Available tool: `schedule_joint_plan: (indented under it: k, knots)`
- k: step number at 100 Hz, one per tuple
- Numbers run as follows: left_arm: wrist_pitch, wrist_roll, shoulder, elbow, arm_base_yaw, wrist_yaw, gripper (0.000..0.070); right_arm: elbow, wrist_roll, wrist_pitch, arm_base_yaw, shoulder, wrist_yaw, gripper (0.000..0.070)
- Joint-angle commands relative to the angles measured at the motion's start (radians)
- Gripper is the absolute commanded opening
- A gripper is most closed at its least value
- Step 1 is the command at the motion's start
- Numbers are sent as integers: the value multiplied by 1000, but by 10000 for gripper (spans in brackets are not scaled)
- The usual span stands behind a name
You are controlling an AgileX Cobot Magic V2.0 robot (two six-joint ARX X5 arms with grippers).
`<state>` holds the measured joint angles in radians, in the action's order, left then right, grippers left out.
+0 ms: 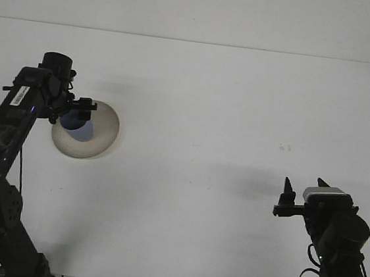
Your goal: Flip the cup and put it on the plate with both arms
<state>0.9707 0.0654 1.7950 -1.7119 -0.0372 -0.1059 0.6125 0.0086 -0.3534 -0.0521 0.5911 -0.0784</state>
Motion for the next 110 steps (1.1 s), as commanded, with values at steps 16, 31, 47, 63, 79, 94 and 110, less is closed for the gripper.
schedule_joint_plan:
  k: [16, 31, 47, 63, 79, 94, 110]
  knots:
    - [4, 4, -162, -35, -8, -2, 476, 7, 18, 13, -1, 5, 0, 541]
    - [8, 20, -271, -16, -8, -2, 476, 7, 18, 13, -1, 5, 0, 541]
    - [-47, 29, -438, 122, -6, -2, 475, 7, 18, 13, -1, 5, 0, 541]
    - [-181, 29, -666, 350, 0, -2, 474, 7, 18, 13, -1, 4, 0, 541]
    - [-354, 21, -910, 604, 15, 1, 473, 7, 18, 13, -1, 4, 0, 541]
    - [-479, 13, -1114, 829, 33, 38, 473, 7, 18, 13, -1, 4, 0, 541]
    - [-531, -11, -1280, 997, 49, 78, 463, 7, 18, 13, -1, 4, 0, 541]
